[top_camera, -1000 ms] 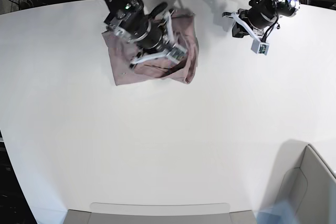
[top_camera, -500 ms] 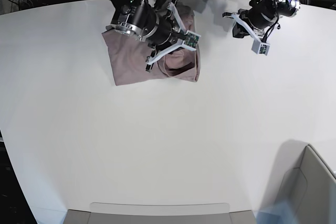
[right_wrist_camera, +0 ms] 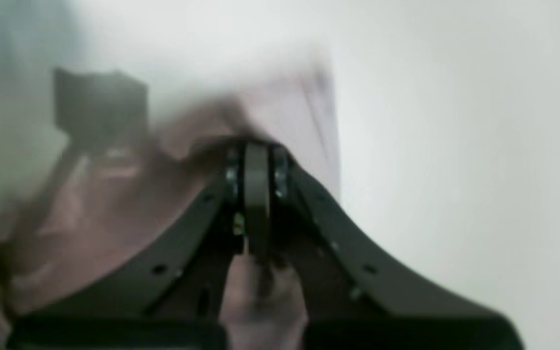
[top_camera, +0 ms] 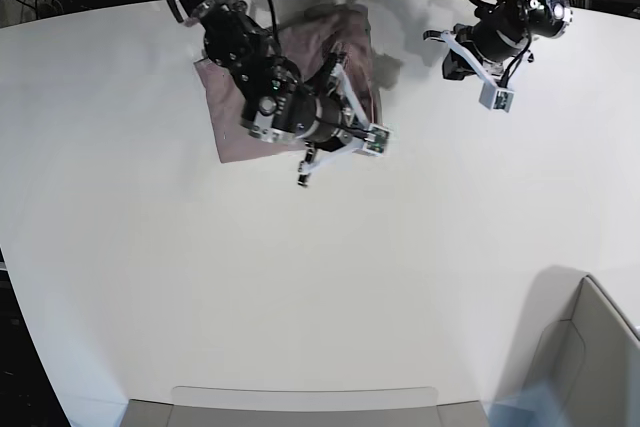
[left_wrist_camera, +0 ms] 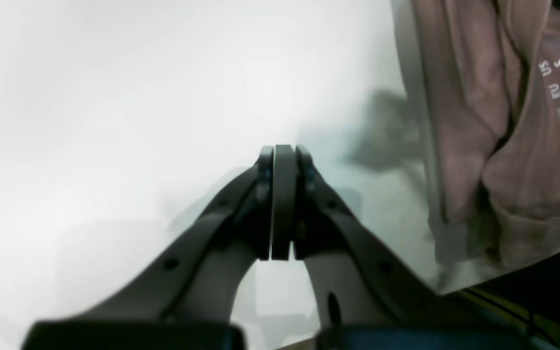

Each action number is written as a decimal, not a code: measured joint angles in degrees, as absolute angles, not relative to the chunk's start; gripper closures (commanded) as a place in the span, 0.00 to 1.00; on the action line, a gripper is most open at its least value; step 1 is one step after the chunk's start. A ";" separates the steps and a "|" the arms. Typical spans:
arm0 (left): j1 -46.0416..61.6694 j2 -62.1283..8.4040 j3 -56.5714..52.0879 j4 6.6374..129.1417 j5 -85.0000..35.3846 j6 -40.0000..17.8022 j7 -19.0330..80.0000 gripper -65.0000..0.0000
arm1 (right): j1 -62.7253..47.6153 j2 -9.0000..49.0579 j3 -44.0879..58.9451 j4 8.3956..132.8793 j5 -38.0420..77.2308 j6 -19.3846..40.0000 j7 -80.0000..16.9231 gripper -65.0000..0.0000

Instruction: Fold the T-shirt properly

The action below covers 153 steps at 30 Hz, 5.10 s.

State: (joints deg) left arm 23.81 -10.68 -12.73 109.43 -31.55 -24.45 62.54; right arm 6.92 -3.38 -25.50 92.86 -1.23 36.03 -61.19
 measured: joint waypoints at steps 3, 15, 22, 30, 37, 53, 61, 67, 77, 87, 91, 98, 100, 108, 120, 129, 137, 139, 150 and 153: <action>23.81 -10.68 -12.75 109.43 -31.53 -24.45 62.52 1.00 | 10.90 -6.44 -22.48 87.00 -0.71 35.97 -53.89 0.99; 23.77 -10.68 -12.75 109.73 -31.33 -24.43 62.50 1.00 | 9.17 -4.58 -18.22 96.64 0.30 33.50 -56.53 0.99; 20.27 -11.68 -4.45 115.39 -31.55 -24.29 59.66 1.00 | 7.03 4.58 -2.00 101.78 -1.45 32.99 -59.11 0.99; 15.38 -11.53 15.59 115.33 -31.16 -24.47 59.68 1.00 | -0.89 14.70 8.97 105.97 -1.06 33.28 -61.36 0.99; 13.72 -14.39 28.75 113.49 -26.79 -24.49 59.86 1.00 | -8.95 18.44 10.22 105.12 0.16 33.23 -60.60 0.99; 4.78 -15.44 14.46 106.08 -8.10 -12.75 62.24 1.00 | -13.32 18.11 -11.86 112.53 12.78 33.67 -60.45 0.99; 8.21 -10.96 15.35 107.02 -9.69 -13.41 56.62 1.00 | -15.46 18.50 -2.33 113.47 11.84 33.45 -61.04 0.99; 5.41 -7.81 15.22 104.99 -9.69 -13.26 48.34 1.00 | -19.53 18.22 7.46 113.32 12.12 33.43 -61.01 0.99; -3.33 -3.99 15.05 84.25 -9.72 -13.34 42.74 1.00 | -25.08 17.96 15.20 113.32 12.01 33.41 -60.86 0.99; -11.60 -9.93 1.08 63.94 -11.18 -14.59 30.57 1.00 | -26.30 18.06 17.08 113.38 12.03 33.41 -60.86 0.99; -12.23 -14.22 1.06 63.96 -10.83 -14.20 30.72 1.00 | -26.26 17.80 16.64 113.40 12.03 33.41 -60.64 0.99; -10.20 -14.26 1.10 70.30 -9.91 -13.54 33.98 1.00 | -25.91 16.73 16.53 113.40 12.21 33.41 -60.64 0.99; -7.38 -14.11 1.10 75.70 -10.26 -14.22 34.46 1.00 | -26.09 16.84 16.58 113.93 11.77 33.41 -60.75 0.99; 6.98 -14.31 0.95 103.50 -10.07 -13.28 33.71 1.00 | -31.51 18.52 16.47 117.69 14.66 33.41 -61.14 0.99; 35.42 -9.04 -7.86 116.20 -10.22 -13.80 36.40 1.00 | -53.28 30.89 20.67 117.89 31.38 32.97 -59.99 0.99; 52.12 -7.70 -8.64 115.07 -9.69 -13.28 35.94 1.00 | -66.72 35.66 16.62 117.54 22.65 33.01 -53.98 0.99; 48.34 -6.07 -8.80 90.04 -9.28 -12.80 35.31 1.00 | -53.60 37.74 -4.78 103.46 5.37 32.84 -52.60 0.99; 43.38 -6.04 -8.80 80.75 -9.50 -12.86 35.14 1.00 | -47.81 38.00 -11.20 97.21 2.94 32.51 -52.88 0.99; 22.90 -6.22 -8.78 41.30 -9.78 -13.23 19.53 1.00 | -23.64 34.83 -37.60 67.22 -0.27 32.36 -42.98 0.99; 19.07 -6.20 -8.78 35.42 -9.67 -13.10 16.49 1.00 | -17.45 30.63 -42.19 57.80 -0.51 31.88 -40.21 0.99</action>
